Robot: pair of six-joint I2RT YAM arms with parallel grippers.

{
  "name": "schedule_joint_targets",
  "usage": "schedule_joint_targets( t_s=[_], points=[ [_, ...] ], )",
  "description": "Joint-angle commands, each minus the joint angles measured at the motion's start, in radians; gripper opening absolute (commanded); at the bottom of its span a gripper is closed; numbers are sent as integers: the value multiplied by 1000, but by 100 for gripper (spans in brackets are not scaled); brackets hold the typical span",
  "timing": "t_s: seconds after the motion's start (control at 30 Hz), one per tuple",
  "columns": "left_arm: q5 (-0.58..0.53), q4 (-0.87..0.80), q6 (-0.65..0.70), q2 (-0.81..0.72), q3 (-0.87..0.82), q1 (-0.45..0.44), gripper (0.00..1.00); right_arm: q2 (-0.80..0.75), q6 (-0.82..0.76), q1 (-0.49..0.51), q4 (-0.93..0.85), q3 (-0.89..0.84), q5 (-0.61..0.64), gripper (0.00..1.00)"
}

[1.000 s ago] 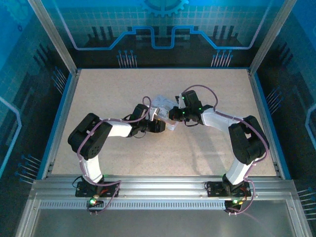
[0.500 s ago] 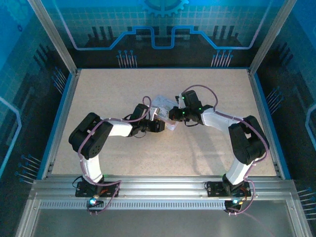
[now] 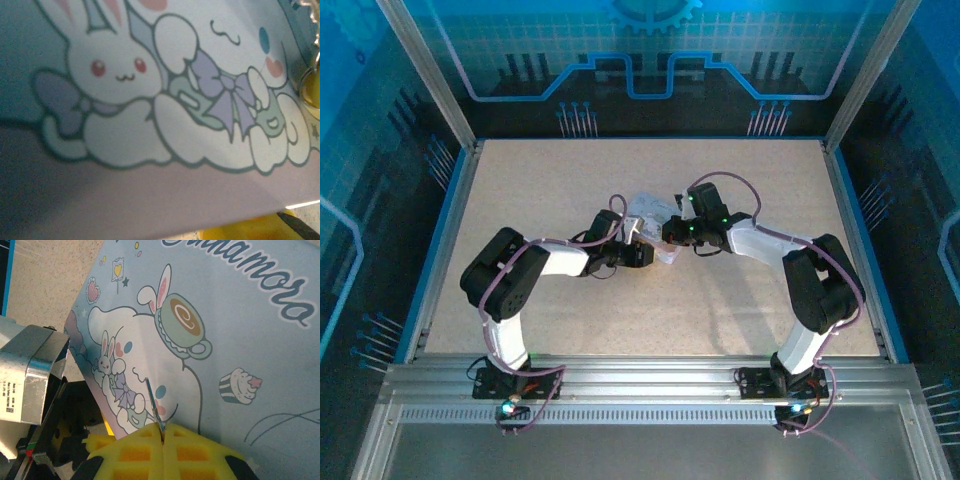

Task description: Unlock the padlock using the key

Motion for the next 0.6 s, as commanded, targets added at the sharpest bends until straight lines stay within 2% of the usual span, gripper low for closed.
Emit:
schedule_joint_targets(
  t_s=[0.0,0.07,0.27,0.57],
  points=[
    [2,26,-24,16,39,-6,39,44,-12,21,-113,-9,31,0],
    [2,26,-25,17,41,-7,35,43,-12,21,-113,-10,32,0],
    [1,32,-26,0,30,-7,32,20,-21,22,-95,-20,41,0],
    [18,23,-48,-41,16,-15,30,-145,-140,22,-61,-89,95,0]
  ],
)
